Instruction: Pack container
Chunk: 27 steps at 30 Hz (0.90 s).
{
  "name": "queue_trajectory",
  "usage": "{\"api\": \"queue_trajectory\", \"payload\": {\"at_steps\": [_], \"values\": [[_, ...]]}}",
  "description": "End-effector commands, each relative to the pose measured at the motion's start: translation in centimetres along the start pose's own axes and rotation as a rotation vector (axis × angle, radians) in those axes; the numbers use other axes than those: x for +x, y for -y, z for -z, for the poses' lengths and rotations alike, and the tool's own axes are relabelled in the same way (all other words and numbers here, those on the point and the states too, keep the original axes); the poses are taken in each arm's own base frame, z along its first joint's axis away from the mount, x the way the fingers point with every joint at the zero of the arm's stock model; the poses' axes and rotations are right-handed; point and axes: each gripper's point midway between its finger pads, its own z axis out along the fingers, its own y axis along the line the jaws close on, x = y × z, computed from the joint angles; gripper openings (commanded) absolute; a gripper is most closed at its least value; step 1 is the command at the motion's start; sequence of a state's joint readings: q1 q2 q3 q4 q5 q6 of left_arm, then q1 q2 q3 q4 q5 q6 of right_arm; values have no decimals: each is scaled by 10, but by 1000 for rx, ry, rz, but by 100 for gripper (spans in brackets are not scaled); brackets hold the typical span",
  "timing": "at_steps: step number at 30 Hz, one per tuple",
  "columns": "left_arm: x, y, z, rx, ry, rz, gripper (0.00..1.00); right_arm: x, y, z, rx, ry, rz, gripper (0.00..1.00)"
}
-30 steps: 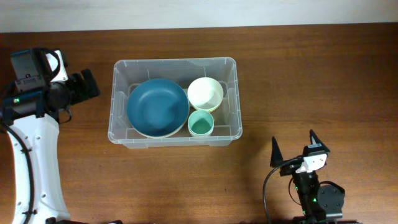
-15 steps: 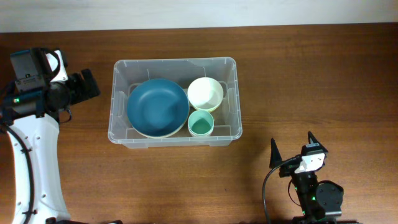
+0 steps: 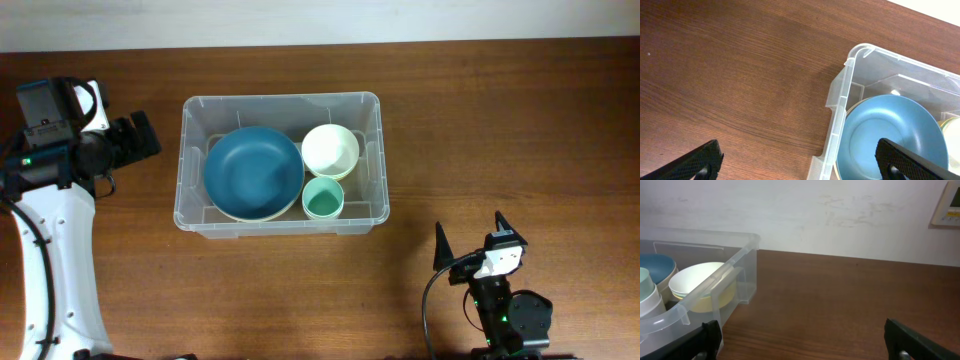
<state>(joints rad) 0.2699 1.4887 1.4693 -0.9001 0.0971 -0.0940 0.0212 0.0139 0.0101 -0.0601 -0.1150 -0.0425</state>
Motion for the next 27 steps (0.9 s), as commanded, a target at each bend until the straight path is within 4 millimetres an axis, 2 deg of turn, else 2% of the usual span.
{"api": "queue_trajectory", "payload": {"at_steps": [1, 8, 12, 15, 18, 21, 24, 27], "values": [[3, -3, -3, -5, -11, -10, 100, 1, -2, 0, -11, 0, 6, 99], [3, -3, -4, -6, -15, -10, 100, 2, -2, 0, -11, -1, 6, 99], [10, -4, -3, -16, -37, -12, 100, 1, -2, 0, -11, 0, 6, 99], [14, 20, -11, 47, -9, -55, 100, 2, -2, 0, -11, -1, 6, 99], [12, 69, -32, 145, 220, -263, 100, 2, -2, 0, -11, -1, 6, 99], [27, 103, -33, 233, 482, -359, 100, 2, -2, 0, -11, -1, 6, 99], [48, 106, -23, 275, 669, -371, 100, 1, -2, 0, -11, 0, 6, 99], [77, 92, -6, 284, 845, -362, 100, 1, -2, 0, -11, 0, 6, 99]]}}
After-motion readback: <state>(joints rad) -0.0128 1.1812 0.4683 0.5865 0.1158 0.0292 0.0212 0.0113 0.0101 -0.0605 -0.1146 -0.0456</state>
